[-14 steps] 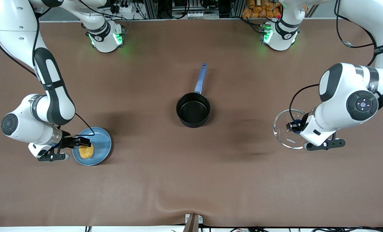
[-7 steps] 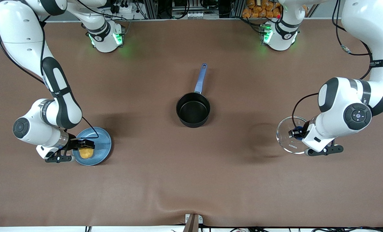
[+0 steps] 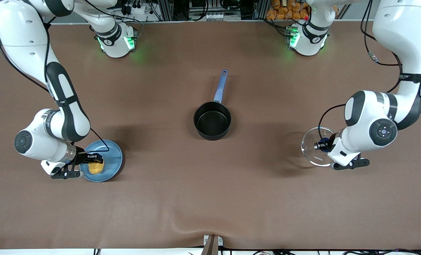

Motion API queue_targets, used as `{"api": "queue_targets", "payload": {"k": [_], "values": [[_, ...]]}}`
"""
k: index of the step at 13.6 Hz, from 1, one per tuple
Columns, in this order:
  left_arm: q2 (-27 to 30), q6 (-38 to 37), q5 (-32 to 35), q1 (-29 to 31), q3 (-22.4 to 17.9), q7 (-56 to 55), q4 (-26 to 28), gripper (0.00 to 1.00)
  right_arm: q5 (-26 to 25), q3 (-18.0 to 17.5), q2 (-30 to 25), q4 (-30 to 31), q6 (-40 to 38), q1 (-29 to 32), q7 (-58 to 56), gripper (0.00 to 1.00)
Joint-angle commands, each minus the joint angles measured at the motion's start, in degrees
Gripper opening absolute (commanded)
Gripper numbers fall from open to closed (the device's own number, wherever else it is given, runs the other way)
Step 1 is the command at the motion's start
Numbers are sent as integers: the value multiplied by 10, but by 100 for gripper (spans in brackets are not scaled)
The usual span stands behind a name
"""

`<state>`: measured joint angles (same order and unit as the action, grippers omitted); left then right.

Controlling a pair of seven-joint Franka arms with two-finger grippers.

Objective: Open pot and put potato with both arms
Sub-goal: 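Grasp the yellow potato with the right gripper while the left lowers lid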

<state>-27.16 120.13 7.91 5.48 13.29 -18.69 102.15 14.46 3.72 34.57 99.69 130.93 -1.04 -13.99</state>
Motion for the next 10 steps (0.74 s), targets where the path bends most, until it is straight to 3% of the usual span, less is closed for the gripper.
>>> {"api": "queue_targets", "payload": {"k": [1,4,10], "values": [[25,34,11,14,6,7,50,0,6,1,-79,6,-77,-23,67,0],[33,63,12,23,6,7,81,0,-37,1,-125,-6,-130,-79,207,0],[26,99,12,24,5,9,97,0,-66,-1,-120,-56,-142,-243,491,0]]}}
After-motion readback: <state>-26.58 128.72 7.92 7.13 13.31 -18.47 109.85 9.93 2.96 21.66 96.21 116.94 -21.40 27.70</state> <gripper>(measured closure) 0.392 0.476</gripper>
